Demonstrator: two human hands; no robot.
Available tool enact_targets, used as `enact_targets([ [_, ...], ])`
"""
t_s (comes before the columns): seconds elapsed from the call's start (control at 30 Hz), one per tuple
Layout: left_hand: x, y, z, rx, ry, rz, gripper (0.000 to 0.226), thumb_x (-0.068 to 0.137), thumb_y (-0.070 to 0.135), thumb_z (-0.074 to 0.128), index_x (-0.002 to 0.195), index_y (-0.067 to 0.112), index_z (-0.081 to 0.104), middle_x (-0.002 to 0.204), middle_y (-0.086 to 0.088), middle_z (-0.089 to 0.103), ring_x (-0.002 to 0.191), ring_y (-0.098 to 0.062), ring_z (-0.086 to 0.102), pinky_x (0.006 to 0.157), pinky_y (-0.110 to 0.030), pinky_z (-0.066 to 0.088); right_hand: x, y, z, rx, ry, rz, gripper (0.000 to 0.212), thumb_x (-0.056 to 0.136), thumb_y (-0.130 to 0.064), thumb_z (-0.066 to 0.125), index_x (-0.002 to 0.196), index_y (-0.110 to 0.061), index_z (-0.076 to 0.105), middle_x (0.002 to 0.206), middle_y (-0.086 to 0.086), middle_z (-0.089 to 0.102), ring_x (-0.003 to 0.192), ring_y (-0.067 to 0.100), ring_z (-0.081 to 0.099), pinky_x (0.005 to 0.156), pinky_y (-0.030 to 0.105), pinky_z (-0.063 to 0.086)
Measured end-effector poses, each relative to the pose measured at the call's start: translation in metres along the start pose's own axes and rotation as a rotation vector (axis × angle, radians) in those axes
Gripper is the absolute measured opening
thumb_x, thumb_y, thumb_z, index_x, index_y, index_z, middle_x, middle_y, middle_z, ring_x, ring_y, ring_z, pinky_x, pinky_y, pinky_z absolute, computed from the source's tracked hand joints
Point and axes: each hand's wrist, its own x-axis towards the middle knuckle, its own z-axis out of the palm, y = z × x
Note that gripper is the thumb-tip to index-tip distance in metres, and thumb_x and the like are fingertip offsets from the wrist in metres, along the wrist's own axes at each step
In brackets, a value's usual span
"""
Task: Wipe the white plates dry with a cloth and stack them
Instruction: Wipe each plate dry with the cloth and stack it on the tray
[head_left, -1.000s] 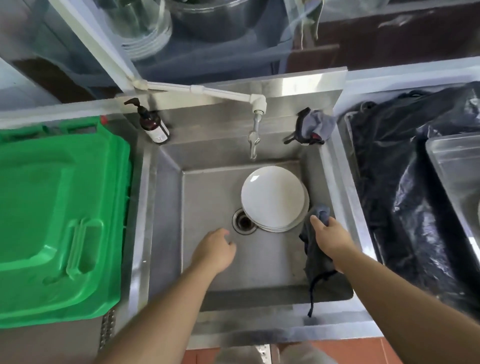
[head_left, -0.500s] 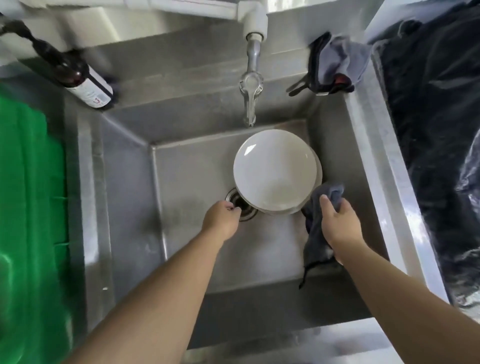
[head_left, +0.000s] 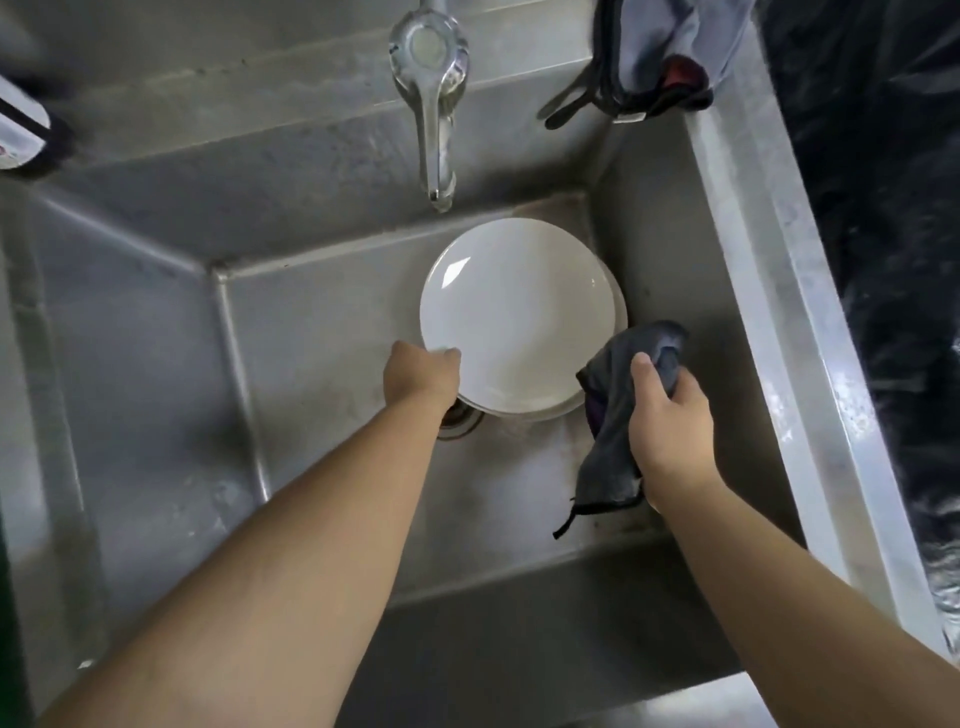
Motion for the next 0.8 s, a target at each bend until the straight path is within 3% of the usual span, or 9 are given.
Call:
enact_targets([
  [0.07,0.005,0.000,0.003,0.008,0.030,-0.013,0.038,0.090,0.024,0.067,0.119,0.000,0.062,0.115,-0.017,0.073,0.100,-0.039,0.070,0.069,-0.035,0.046,-0.001,0.002,0.000,0.020,-0.002,-0.002,0.013,0.100,-0.057,0.056,0.095,-0.045,0.058,0.102,-0.023,0.065,0.095,0.001,0.062,0.085,0.030,0.049],
  [0.13,0.007,-0.001,0.004,0.014,0.046,-0.023,0.033,0.091,0.020,0.067,0.117,0.000,0.064,0.112,-0.016,0.073,0.097,-0.039,0.070,0.067,-0.035,0.045,-0.002,0.004,0.000,0.033,0.004,-0.003,0.013,0.100,-0.056,0.057,0.098,-0.044,0.060,0.105,-0.017,0.068,0.100,0.004,0.065,0.088,0.033,0.051],
  [0.33,0.009,-0.009,0.003,-0.124,0.019,-0.065,0.016,0.091,0.018,0.073,0.095,0.003,0.072,0.082,-0.006,0.069,0.063,-0.019,0.058,0.051,-0.024,0.040,-0.003,0.002,-0.005,0.071,0.007,0.013,0.013,0.098,-0.056,0.058,0.096,-0.043,0.060,0.105,-0.016,0.069,0.102,0.005,0.065,0.089,0.034,0.052],
  [0.47,0.003,-0.013,0.000,-0.171,-0.020,-0.037,0.020,0.092,0.017,0.071,0.073,0.016,0.066,0.074,0.002,0.065,0.068,-0.021,0.060,0.059,-0.024,0.045,-0.004,-0.004,-0.009,0.090,0.017,0.023,0.016,0.098,-0.057,0.058,0.093,-0.043,0.059,0.102,-0.021,0.067,0.096,0.004,0.064,0.080,0.028,0.050],
  [0.57,-0.006,-0.017,-0.001,-0.219,-0.062,-0.034,0.012,0.092,0.016,0.067,0.080,0.012,0.070,0.080,-0.002,0.069,0.077,-0.027,0.061,0.070,-0.031,0.049,-0.007,-0.008,-0.015,0.093,0.023,0.019,0.017,0.099,-0.058,0.058,0.105,-0.042,0.057,0.100,-0.027,0.063,0.091,0.000,0.060,0.076,0.024,0.046],
  [0.7,-0.023,-0.020,0.001,-0.493,-0.115,-0.105,0.014,0.098,0.013,0.058,0.091,0.025,0.063,0.100,-0.002,0.071,0.096,-0.028,0.067,0.092,-0.042,0.059,-0.011,-0.009,-0.022,0.086,0.032,0.001,0.020,0.099,-0.057,0.057,0.111,-0.040,0.055,0.100,-0.027,0.062,0.092,-0.002,0.058,0.082,0.028,0.046],
  [0.8,-0.037,-0.017,0.000,-0.769,-0.154,-0.193,0.016,0.104,0.008,0.049,0.102,0.021,0.059,0.109,-0.002,0.073,0.098,-0.025,0.072,0.090,-0.043,0.063,-0.019,-0.010,-0.027,0.083,0.026,0.005,0.018,0.099,-0.057,0.057,0.102,-0.039,0.056,0.101,-0.025,0.063,0.094,-0.002,0.059,0.086,0.030,0.047],
])
